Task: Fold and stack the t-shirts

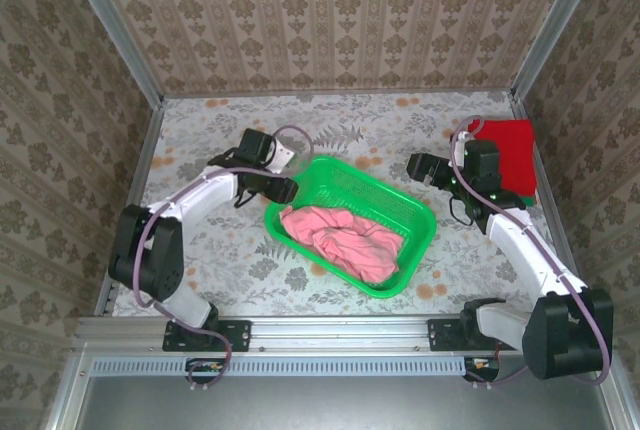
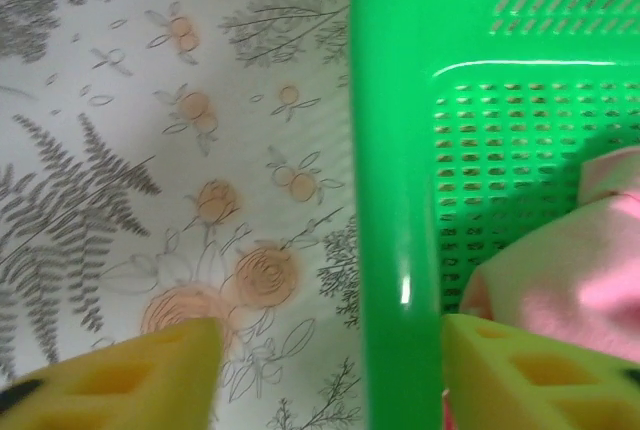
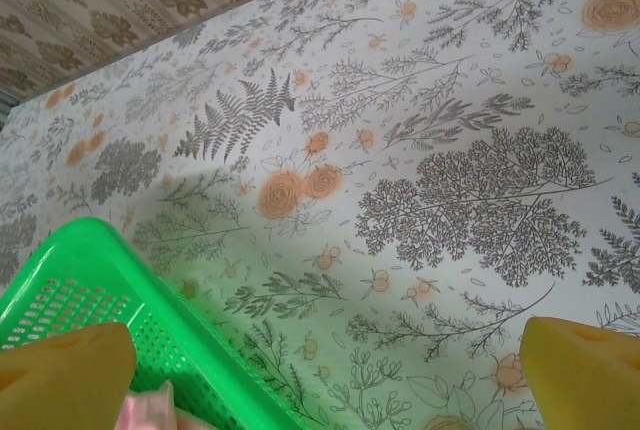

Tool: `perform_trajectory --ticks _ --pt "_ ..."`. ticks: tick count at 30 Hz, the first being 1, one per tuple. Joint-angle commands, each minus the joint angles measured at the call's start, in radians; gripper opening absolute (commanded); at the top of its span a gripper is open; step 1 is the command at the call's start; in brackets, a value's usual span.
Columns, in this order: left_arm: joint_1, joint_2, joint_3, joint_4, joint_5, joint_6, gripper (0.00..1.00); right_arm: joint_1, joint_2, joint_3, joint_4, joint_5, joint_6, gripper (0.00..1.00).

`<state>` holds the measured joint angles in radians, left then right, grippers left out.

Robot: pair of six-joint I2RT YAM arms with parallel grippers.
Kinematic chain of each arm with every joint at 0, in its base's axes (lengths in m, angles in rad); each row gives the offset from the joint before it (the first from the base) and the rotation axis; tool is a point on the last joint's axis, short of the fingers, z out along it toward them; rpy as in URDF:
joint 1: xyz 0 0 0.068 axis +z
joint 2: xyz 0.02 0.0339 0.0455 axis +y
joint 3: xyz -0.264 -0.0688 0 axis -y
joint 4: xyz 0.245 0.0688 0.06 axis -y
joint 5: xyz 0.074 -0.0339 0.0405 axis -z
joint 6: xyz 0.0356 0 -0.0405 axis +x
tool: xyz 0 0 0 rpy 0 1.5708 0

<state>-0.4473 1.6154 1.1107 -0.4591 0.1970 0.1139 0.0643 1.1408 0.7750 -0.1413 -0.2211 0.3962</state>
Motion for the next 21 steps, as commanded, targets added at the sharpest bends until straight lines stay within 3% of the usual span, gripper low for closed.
perform_trajectory --ticks 1,6,12,14,18,21 --pt "-0.001 0.058 0.088 -0.096 0.091 0.026 0.46 0.006 -0.004 0.04 -0.046 -0.007 -0.034 1.0" --pt "-0.001 0.136 0.157 -0.179 0.14 0.062 0.39 0.006 -0.011 0.022 -0.051 0.019 -0.044 1.0" --pt "0.001 0.178 0.187 -0.194 0.165 0.031 0.11 0.007 -0.032 0.005 -0.063 0.028 -0.031 1.0" --pt "0.001 0.176 0.194 -0.199 0.174 0.016 0.06 0.007 -0.025 0.006 -0.065 -0.008 -0.061 1.0" --pt "0.012 0.151 0.153 -0.165 0.161 -0.068 0.03 0.013 0.014 0.044 -0.104 -0.097 -0.128 1.0" --pt "0.04 0.114 0.098 -0.109 0.105 -0.21 0.0 0.03 0.038 0.082 -0.13 -0.117 -0.159 1.0"
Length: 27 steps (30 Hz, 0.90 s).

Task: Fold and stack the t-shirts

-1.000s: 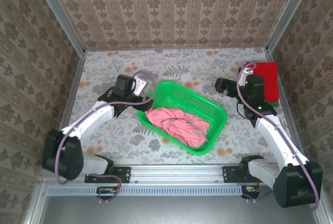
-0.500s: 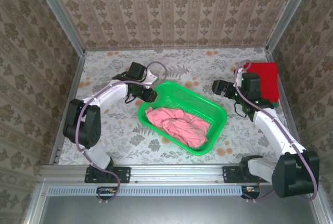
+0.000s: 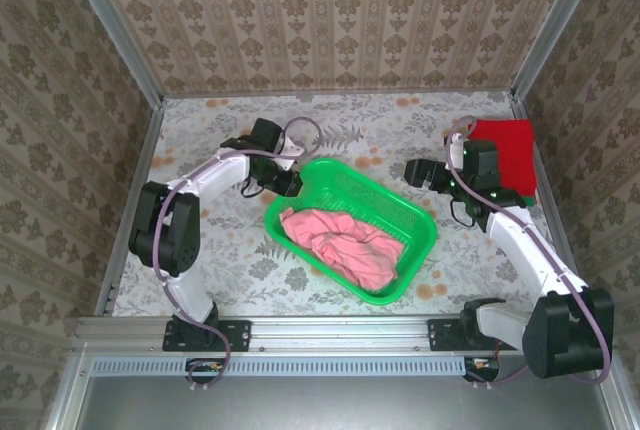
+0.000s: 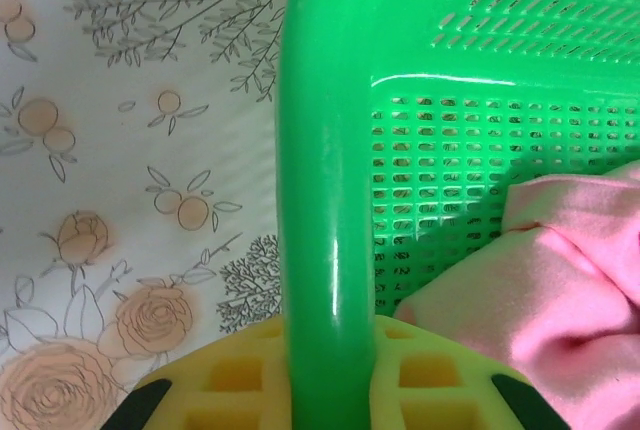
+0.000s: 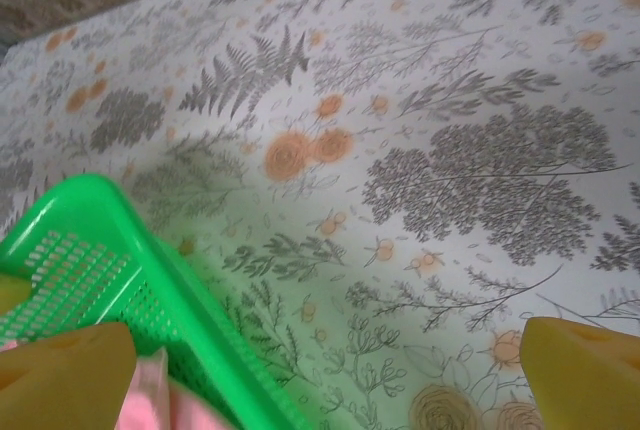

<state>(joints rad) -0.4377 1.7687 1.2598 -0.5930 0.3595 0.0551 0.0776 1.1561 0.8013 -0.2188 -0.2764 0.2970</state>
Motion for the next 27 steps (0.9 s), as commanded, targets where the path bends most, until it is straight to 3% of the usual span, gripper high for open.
perform_trajectory --ticks 1,8,15,22,27 --pt "0.039 -0.052 -0.067 0.042 -0.082 -0.202 0.0 0.022 0.029 0.068 -0.053 -0.066 -0.059 1.0" --pt "0.091 -0.166 -0.188 0.138 -0.339 -0.588 0.0 0.06 0.086 0.135 0.036 -0.171 -0.016 1.0" --pt "0.152 -0.25 -0.321 0.183 -0.578 -1.036 0.0 0.171 0.168 0.238 0.082 -0.328 -0.098 1.0" --pt "0.239 -0.297 -0.352 0.096 -0.674 -1.301 0.0 0.326 0.281 0.393 0.061 -0.271 -0.132 1.0" --pt "0.346 -0.339 -0.391 0.084 -0.676 -1.381 0.0 0.391 0.34 0.447 0.056 -0.271 -0.121 1.0"
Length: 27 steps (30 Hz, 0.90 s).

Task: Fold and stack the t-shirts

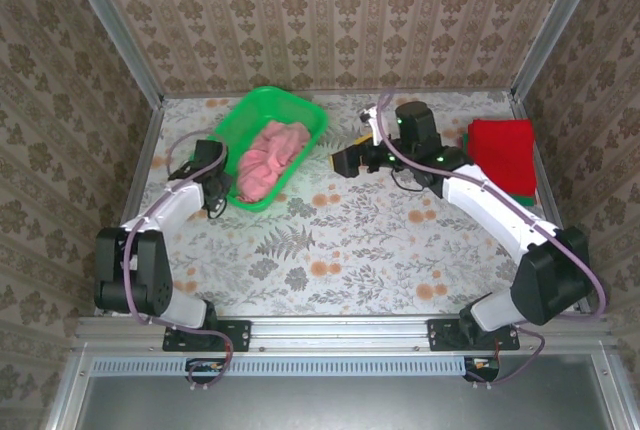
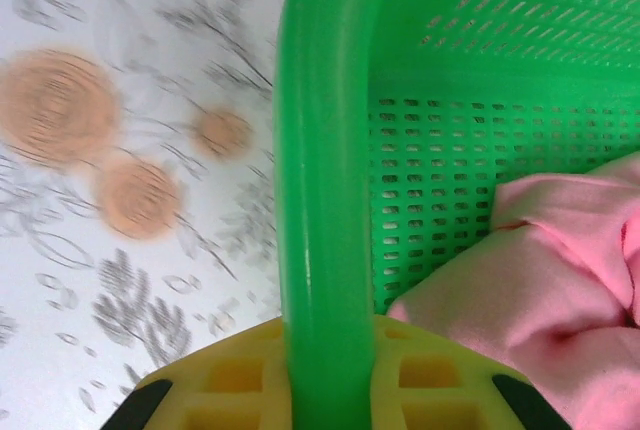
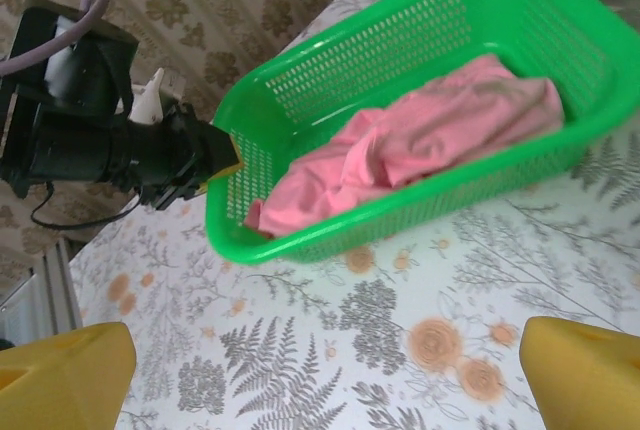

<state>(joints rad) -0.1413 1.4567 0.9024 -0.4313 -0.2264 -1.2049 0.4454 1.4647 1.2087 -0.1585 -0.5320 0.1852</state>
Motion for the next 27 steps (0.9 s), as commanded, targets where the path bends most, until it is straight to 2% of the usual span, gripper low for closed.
perform_trajectory --ticks 1,7,13,19,27 --pt "0.075 -0.033 -0.04 -0.078 -0.09 -0.13 0.0 0.03 0.039 0.047 -0.014 -0.016 -0.009 1.0" --pt "0.226 -0.023 -0.041 -0.06 -0.051 -0.103 0.0 0.059 0.058 0.059 -0.009 -0.013 -0.025 1.0" --pt "0.359 0.063 0.011 -0.046 0.019 -0.096 0.0 0.11 0.086 0.139 -0.085 -0.036 -0.092 1.0" --pt "0.414 0.18 0.124 -0.06 0.059 -0.076 0.0 0.125 0.108 0.176 -0.101 -0.031 -0.091 1.0" --pt "0.418 0.332 0.268 -0.098 0.089 -0.114 0.0 0.125 0.125 0.198 -0.125 -0.022 -0.105 1.0"
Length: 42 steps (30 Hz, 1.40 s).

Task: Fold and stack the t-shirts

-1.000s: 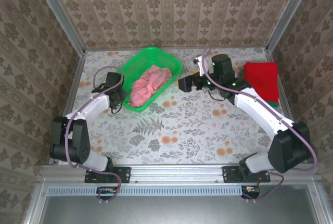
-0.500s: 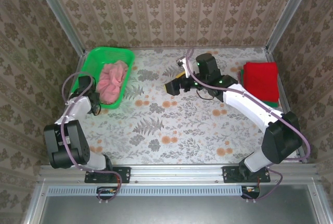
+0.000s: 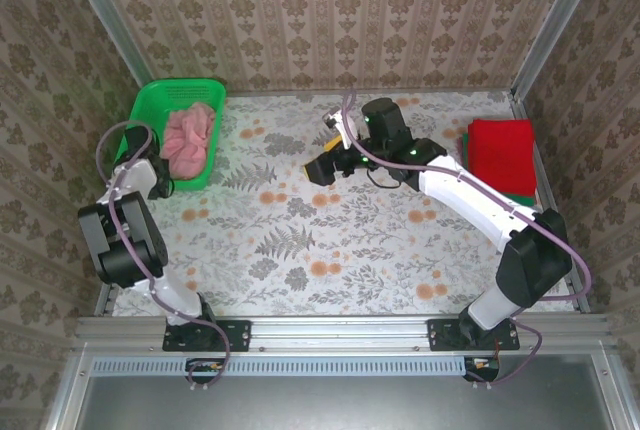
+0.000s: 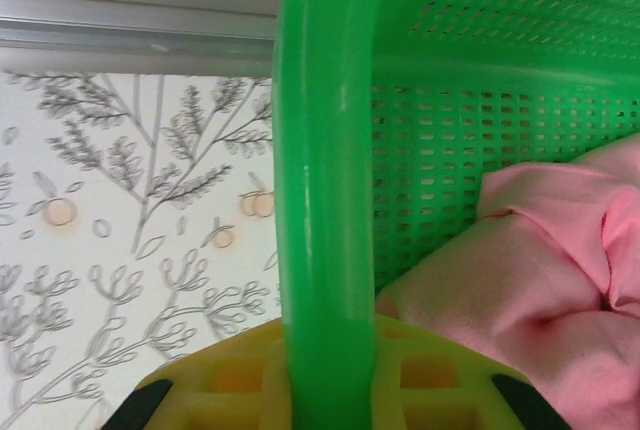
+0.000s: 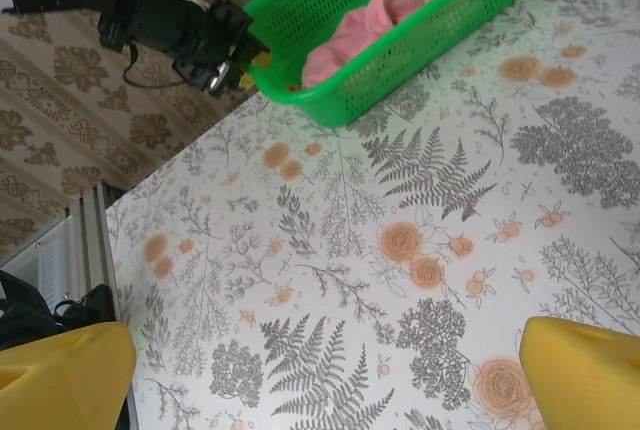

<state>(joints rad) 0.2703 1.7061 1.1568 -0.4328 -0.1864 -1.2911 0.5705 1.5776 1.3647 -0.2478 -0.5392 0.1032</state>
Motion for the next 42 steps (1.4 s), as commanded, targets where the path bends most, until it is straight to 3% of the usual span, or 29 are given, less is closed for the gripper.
perform_trajectory --ticks 1,11,12,16,21,24,33,37,42 --pt "0.006 0.097 0.029 -0.097 0.053 -0.025 0.0 0.0 0.012 0.044 -0.039 -0.017 -0.023 1.0" --pt "0.006 0.184 0.176 -0.143 0.089 -0.007 0.0 0.0 0.0 0.034 -0.075 -0.01 -0.04 1.0" --pt "0.003 0.183 0.186 -0.15 0.091 -0.002 0.04 0.0 -0.001 0.034 -0.076 -0.01 -0.043 1.0" --pt "-0.004 0.144 0.165 -0.146 0.097 0.001 0.33 0.0 -0.009 0.027 -0.075 -0.007 -0.04 1.0" --pt "-0.014 0.015 0.062 -0.121 0.084 -0.004 0.77 0.0 -0.015 0.013 -0.063 -0.017 -0.02 1.0" --pt "-0.033 -0.074 0.031 -0.119 0.057 0.072 0.99 0.0 -0.023 -0.005 -0.027 -0.029 0.0 1.0" --pt "-0.133 -0.155 0.185 -0.233 -0.098 0.392 1.0 0.006 -0.012 0.012 0.006 -0.052 0.01 1.0" --pt "-0.14 -0.049 0.334 -0.266 -0.05 0.532 1.0 0.008 -0.013 0.02 0.007 -0.058 0.006 1.0" --pt "-0.147 0.127 0.493 -0.296 0.022 0.589 1.0 0.006 -0.029 0.018 -0.018 -0.048 -0.015 1.0"
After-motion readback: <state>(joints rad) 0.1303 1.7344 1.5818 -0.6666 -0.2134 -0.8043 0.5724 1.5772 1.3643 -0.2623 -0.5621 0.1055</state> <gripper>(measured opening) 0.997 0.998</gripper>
